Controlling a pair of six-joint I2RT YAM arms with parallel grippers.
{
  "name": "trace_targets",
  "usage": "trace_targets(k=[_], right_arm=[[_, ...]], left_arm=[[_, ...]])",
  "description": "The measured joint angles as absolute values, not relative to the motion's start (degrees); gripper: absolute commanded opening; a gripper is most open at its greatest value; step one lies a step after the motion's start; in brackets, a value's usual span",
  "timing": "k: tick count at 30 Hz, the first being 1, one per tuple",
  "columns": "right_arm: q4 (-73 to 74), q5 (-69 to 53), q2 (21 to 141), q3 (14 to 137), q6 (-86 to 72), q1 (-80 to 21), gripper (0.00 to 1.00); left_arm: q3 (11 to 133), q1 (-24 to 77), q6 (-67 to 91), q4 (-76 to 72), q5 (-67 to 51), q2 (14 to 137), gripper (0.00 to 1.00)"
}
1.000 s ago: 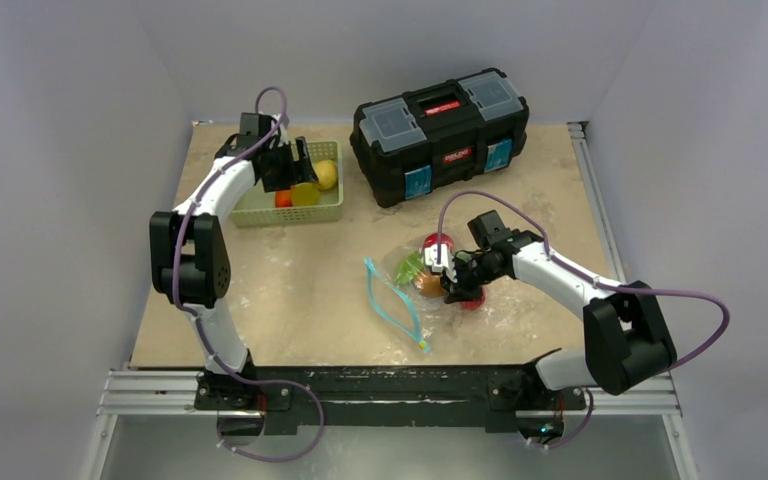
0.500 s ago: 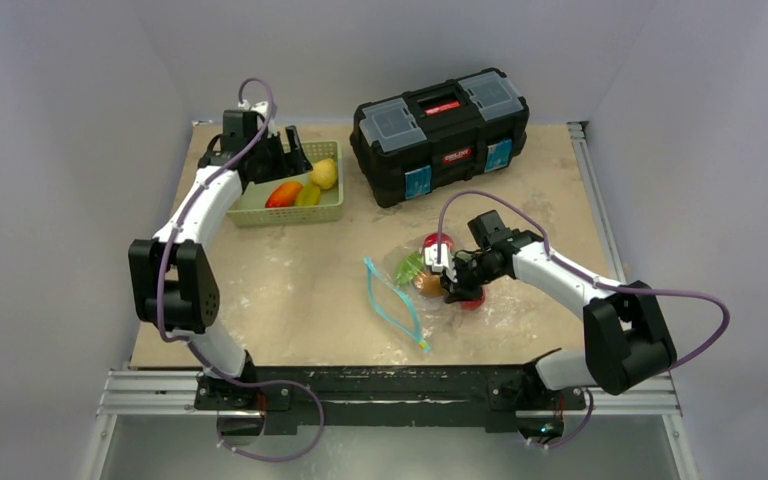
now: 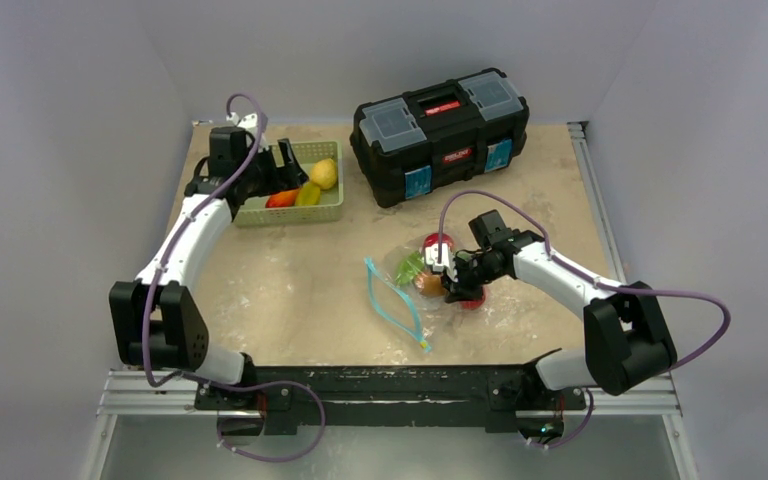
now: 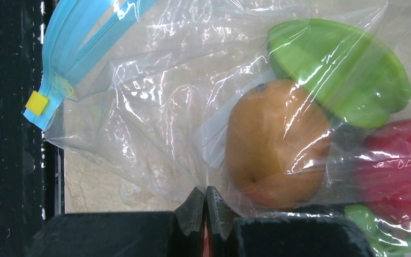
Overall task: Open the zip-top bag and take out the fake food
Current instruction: Place the fake fruit in the bin, then pick up the fake vegetable from the zipper food storage bag.
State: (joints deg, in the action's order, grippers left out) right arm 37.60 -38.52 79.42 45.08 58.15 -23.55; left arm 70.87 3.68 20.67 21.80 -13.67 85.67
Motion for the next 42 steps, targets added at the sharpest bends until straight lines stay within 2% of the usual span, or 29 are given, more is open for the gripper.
trace_targets(k=[10, 28, 42], right_arm=[[37.6, -38.5, 78.7, 45.1, 58.2, -23.5, 0.00], [37.6, -38.5, 77.5, 45.0, 58.2, -23.1, 0.00], [36.8, -38.5, 77.1, 44.9, 58.2, -22.7, 0.00]], left_arm=[[64.6, 2.8, 21.9, 20.4, -15.5, 74.1, 1.00], [48.3, -2.7, 30.0, 17.6, -22.4, 56.6, 1.00], [41.4, -2.9, 29.1, 20.1, -33.1, 50.2, 1.00]])
